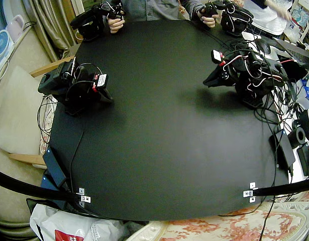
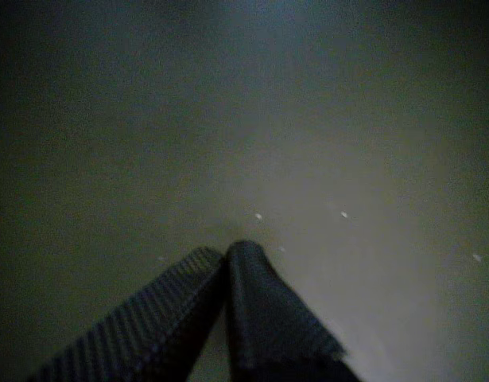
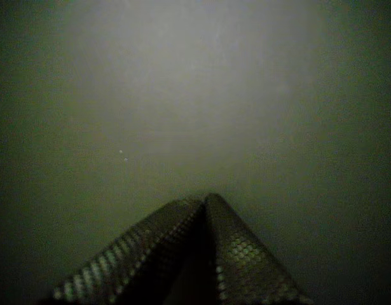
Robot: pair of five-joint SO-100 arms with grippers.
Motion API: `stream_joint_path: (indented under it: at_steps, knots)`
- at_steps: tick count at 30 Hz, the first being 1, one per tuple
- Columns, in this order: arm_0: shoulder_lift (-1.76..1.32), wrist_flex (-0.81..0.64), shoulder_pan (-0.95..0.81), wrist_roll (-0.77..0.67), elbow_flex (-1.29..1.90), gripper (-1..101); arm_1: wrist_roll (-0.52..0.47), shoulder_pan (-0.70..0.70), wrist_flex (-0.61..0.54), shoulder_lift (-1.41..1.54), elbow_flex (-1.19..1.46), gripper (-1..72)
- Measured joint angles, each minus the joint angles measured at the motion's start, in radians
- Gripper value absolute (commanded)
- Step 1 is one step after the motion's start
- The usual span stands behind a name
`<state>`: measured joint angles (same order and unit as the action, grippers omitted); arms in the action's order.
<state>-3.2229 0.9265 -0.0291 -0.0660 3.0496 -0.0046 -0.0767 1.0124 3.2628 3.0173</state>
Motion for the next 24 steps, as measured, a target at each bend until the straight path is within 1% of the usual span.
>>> stream_joint_path:
  at_steps: [2, 4, 6, 8, 10, 15, 16, 24]
  knots:
    - [-0.002, -0.028, 0.012, 0.000, 0.023, 0, 0.000, 0.000, 0.000, 0.000, 0.000, -0.5]
    - [0.002, -0.089, 0.044, 0.026, 0.106, 0, 0.000, 0.000, 0.000, -0.002, 0.000, -0.5]
    - [-0.003, -0.103, 0.058, 0.026, 0.107, 0, 0.000, 0.000, 0.000, -0.002, 0.000, -0.5]
    - [0.000, -0.104, 0.058, 0.038, 0.107, 0, 0.003, 0.021, 0.000, -0.002, 0.000, -0.5]
    - [0.000, -0.104, 0.051, 0.043, 0.107, 0, 0.052, 0.040, 0.000, 0.000, 0.000, -0.5]
    - [0.000, -0.104, 0.046, 0.040, 0.107, 0, 0.103, 0.077, 0.000, 0.000, 0.000, -0.5]
    - [0.000, -0.104, 0.063, 0.005, 0.107, 0, 0.104, 0.077, 0.000, 0.000, 0.000, -0.5]
    - [0.000, -0.104, 0.058, -0.015, 0.107, 0, 0.107, 0.072, 0.000, 0.000, 0.000, -0.5]
